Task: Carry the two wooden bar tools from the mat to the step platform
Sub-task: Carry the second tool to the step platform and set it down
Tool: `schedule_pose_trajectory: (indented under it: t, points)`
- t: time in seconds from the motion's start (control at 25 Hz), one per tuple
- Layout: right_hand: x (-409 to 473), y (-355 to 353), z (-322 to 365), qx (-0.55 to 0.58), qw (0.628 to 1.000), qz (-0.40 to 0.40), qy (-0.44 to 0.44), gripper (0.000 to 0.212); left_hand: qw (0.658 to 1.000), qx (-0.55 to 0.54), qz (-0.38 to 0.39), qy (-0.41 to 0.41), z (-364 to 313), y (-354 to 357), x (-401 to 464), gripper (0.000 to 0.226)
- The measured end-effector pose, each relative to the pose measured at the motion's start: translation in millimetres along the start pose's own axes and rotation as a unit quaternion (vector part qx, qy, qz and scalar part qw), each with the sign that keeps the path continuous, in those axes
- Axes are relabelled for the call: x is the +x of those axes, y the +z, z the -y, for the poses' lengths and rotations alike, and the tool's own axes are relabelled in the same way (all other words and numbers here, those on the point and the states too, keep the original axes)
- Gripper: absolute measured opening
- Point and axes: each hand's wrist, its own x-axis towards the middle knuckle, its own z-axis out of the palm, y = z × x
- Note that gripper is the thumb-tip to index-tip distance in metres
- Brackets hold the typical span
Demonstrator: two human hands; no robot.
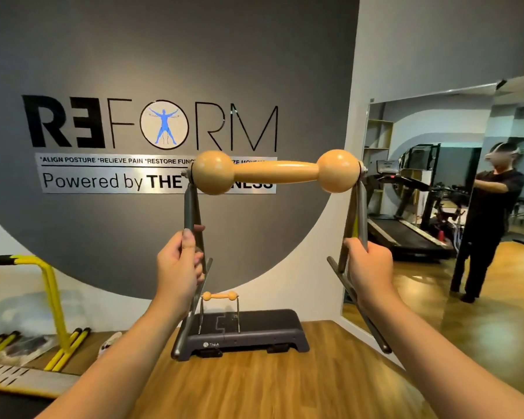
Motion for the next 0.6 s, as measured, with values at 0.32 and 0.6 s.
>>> schedule_pose_trajectory:
  t: [0.32,0.6]
  points:
    - [156,92,-93,-0.01,1.0,-0.02,0.008,0.035,0.999,0.019,0.028,0.002,130,59,153,0.045]
    - [294,167,-159,-0.008,0.999,-0.045,0.008,0.037,0.999,0.01,0.048,0.008,226,122,298,0.034]
